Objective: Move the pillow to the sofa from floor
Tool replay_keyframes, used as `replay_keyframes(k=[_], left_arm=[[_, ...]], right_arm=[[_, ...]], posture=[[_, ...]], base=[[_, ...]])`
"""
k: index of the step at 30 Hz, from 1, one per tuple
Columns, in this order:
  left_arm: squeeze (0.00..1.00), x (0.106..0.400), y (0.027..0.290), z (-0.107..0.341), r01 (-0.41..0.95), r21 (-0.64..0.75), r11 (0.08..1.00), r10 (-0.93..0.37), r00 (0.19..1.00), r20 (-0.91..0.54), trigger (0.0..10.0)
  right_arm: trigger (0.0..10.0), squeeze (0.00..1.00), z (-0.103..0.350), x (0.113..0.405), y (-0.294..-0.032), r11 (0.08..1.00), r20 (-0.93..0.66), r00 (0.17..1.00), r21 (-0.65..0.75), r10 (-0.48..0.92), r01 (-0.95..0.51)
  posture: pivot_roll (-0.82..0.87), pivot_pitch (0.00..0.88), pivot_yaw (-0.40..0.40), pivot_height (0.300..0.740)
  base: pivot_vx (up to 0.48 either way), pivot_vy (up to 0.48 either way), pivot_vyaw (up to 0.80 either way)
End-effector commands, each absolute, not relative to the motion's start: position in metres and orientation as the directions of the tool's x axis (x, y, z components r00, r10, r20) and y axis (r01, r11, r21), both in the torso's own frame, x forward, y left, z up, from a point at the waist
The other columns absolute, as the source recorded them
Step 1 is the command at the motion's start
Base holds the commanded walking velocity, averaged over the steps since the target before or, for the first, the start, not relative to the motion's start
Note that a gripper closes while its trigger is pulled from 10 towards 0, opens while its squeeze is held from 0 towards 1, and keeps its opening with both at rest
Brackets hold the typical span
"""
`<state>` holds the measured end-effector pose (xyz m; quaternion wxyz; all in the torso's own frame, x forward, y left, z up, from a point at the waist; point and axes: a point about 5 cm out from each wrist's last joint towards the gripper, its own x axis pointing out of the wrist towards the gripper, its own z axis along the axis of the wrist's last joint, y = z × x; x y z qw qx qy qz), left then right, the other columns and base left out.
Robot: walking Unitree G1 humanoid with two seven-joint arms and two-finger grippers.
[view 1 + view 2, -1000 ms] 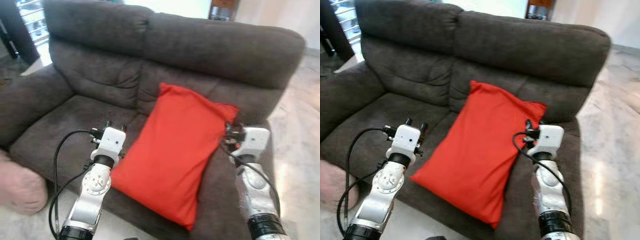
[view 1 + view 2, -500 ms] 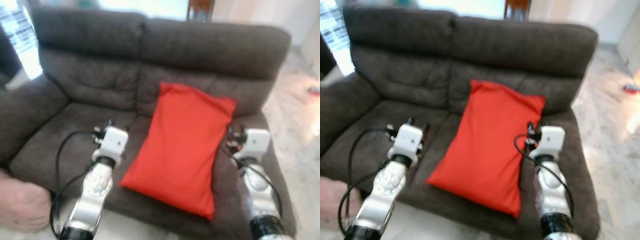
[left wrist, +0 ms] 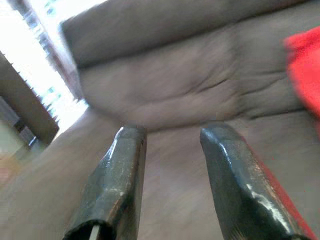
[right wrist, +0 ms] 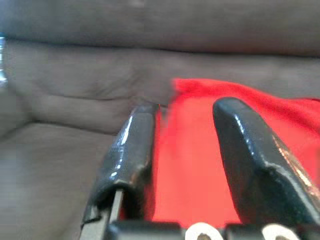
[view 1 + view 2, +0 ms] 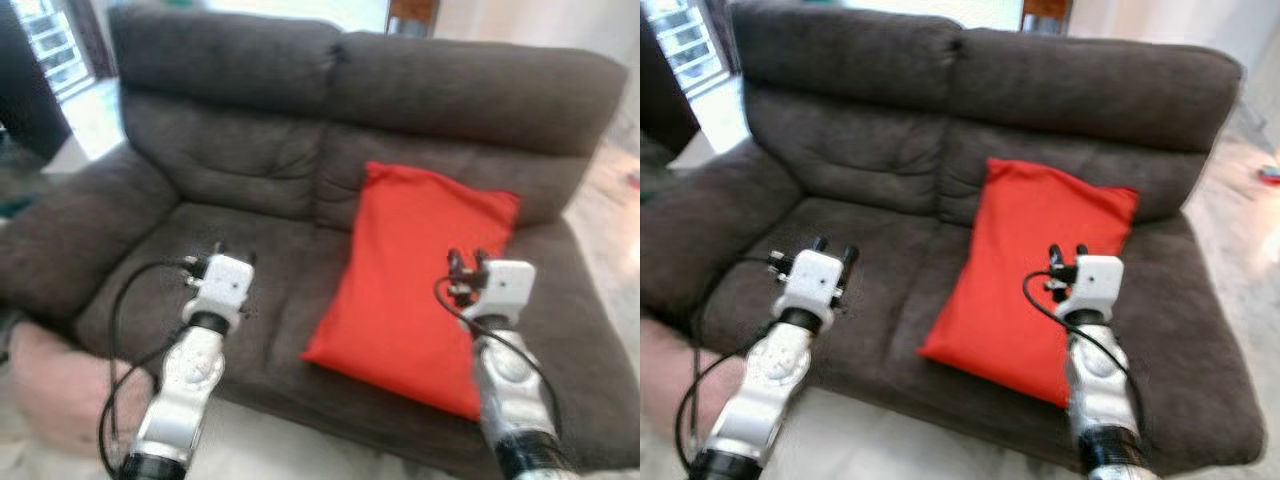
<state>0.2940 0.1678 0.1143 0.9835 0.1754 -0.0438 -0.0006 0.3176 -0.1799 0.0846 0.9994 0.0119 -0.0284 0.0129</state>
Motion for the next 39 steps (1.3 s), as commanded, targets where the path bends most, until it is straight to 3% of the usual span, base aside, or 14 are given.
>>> replay_keyframes(k=[1, 5, 9, 17, 30, 39], left_arm=[[0.00, 0.294, 0.171, 0.098, -0.019, 0.299, 0.954, 0.012, 1.000, 0.024, 10.0], [0.00, 0.292, 0.182, 0.079, -0.043, 0.270, 0.962, 0.058, 0.997, -0.049, 10.0], [0.00, 0.277, 0.204, 0.035, -0.093, 0.228, 0.969, 0.146, 0.963, -0.228, 10.0], [0.00, 0.239, 0.220, -0.021, -0.049, 0.229, 0.972, 0.151, 0.879, -0.453, 10.0], [0.00, 0.207, 0.229, -0.055, 0.001, 0.262, 0.965, 0.167, 0.768, -0.618, 10.0], [0.00, 0.193, 0.236, -0.065, 0.006, 0.269, 0.963, 0.188, 0.703, -0.686, 10.0]], right_arm=[[10.0, 0.00, 0.069, 0.312, -0.200, 1.000, -0.024, 0.999, -0.004, -0.031, 0.031], [10.0, 0.00, 0.047, 0.304, -0.211, 0.997, -0.134, 0.988, -0.035, -0.078, 0.074], [10.0, 0.00, 0.001, 0.273, -0.233, 0.981, -0.386, 0.902, -0.086, -0.192, 0.172], [10.0, 0.00, -0.053, 0.217, -0.233, 0.981, -0.646, 0.737, -0.120, -0.196, 0.155], [10.0, 0.00, -0.086, 0.166, -0.218, 0.987, -0.798, 0.585, -0.071, -0.144, 0.146], [10.0, 0.00, -0.091, 0.150, -0.226, 0.984, -0.823, 0.549, -0.065, -0.147, 0.166]], posture=[[0.10, 0.049, -0.026, 0.740], [0.11, 0.051, -0.029, 0.740], [0.12, 0.051, -0.029, 0.740], [0.12, 0.054, -0.026, 0.740], [0.14, 0.055, -0.021, 0.740], [0.14, 0.058, -0.015, 0.740]], base=[[0.000, 0.461, 0.00], [0.000, 0.459, 0.00], [0.000, 0.455, 0.00], [0.000, 0.445, 0.00], [0.000, 0.444, 0.00], [0.000, 0.445, 0.00]])
